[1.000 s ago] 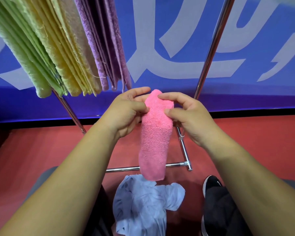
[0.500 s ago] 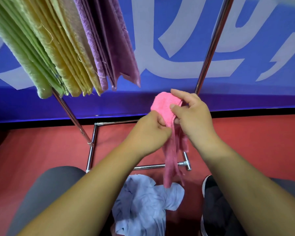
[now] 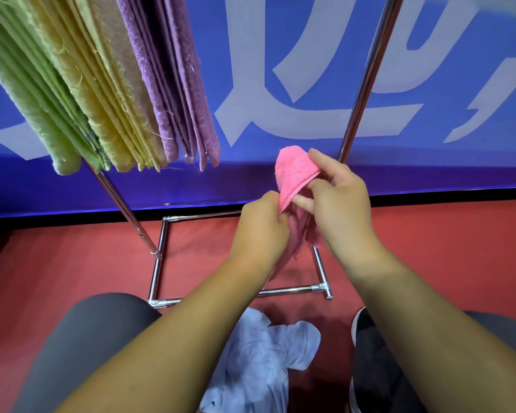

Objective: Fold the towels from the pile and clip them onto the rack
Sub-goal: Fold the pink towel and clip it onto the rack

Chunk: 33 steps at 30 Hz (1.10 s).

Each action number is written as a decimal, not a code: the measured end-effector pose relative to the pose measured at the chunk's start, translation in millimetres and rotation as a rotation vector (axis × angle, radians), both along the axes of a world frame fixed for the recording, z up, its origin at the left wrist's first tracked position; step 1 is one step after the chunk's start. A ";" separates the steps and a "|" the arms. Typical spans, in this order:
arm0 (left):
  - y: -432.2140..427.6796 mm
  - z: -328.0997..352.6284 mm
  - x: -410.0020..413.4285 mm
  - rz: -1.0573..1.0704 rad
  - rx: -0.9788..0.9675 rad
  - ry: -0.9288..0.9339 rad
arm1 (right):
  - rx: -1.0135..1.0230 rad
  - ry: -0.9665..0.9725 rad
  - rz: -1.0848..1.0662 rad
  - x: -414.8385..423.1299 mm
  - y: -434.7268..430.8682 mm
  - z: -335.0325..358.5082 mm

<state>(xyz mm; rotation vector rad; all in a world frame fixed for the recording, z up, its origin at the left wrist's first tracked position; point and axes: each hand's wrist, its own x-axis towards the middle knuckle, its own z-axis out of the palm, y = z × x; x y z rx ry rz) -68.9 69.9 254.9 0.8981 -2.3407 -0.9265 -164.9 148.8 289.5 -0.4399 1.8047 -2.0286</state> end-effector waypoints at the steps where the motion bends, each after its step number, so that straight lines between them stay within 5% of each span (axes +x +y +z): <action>1: -1.9 -0.4 -0.4 -0.004 -0.002 -0.008 | 0.045 0.062 -0.015 -2.3 0.7 -1.6; 5: -7.6 -0.7 -0.6 -0.028 -0.021 -0.057 | 0.432 0.515 -0.001 -10.8 6.2 -8.8; 10: -9.4 -1.2 1.0 -0.113 -0.031 -0.115 | 0.581 0.711 0.002 -13.7 11.2 -13.7; 26: -17.2 6.2 15.2 -0.217 0.264 0.185 | 0.533 0.763 -0.178 -38.1 24.7 0.6; 33: -12.0 8.3 16.7 -0.231 0.218 0.124 | 0.483 0.605 -0.125 -39.3 27.5 3.0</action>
